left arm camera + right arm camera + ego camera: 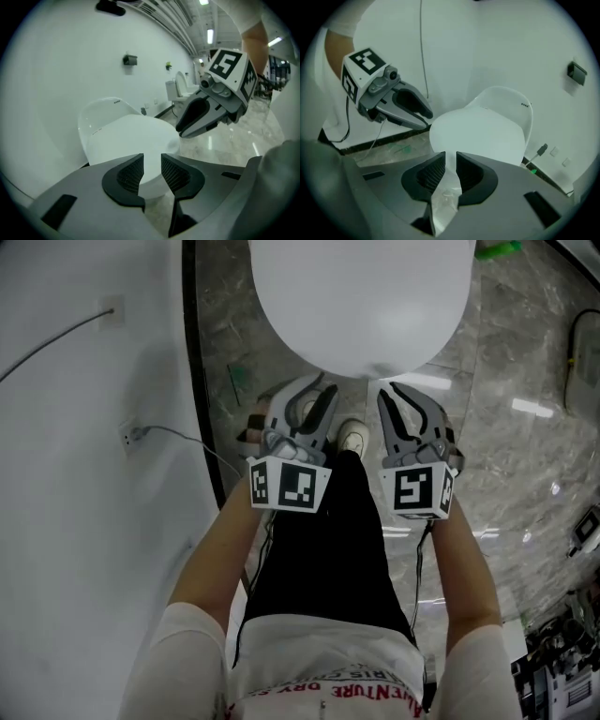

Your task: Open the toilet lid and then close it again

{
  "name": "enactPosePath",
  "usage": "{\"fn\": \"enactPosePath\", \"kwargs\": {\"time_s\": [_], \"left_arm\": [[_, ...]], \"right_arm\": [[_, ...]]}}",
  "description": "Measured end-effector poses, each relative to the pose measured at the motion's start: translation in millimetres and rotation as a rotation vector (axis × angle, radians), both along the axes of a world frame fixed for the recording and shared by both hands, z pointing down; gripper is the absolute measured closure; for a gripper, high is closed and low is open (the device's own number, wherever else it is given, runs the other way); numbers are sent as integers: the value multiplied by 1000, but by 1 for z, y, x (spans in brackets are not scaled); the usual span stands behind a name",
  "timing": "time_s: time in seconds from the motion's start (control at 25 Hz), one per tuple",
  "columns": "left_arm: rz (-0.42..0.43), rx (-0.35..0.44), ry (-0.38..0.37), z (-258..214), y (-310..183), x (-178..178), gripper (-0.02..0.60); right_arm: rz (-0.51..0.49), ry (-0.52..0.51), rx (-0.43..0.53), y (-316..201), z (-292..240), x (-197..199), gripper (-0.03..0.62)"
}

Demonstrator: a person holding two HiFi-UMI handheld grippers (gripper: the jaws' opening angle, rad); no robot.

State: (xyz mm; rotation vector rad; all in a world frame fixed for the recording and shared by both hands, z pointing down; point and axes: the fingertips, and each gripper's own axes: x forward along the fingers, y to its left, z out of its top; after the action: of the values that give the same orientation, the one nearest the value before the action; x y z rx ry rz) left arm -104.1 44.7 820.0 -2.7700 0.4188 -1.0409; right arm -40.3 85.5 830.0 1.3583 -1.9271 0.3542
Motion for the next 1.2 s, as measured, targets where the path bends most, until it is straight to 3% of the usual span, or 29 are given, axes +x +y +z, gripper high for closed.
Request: {"fn": "enactPosePath", "kwargs": {"time_s": [0.12, 0.28, 0.4, 0.76, 1.2], "left_arm": [[93, 85, -114, 24, 1, -1, 437], [218, 182, -217, 45, 2, 4, 381], [246, 196, -251, 57, 3, 6, 341], [212, 311, -285, 73, -11, 10, 341], [229, 284, -262, 49, -9, 9, 362]], "right_arm": [[-97, 144, -37, 3, 24, -2, 491], [-212, 354, -42, 2, 43, 3, 480], [-271, 466, -31, 2, 52, 6, 480], [-316, 583, -10, -3, 64, 9, 480], [-278, 553, -30, -5, 40, 10, 480]]}}
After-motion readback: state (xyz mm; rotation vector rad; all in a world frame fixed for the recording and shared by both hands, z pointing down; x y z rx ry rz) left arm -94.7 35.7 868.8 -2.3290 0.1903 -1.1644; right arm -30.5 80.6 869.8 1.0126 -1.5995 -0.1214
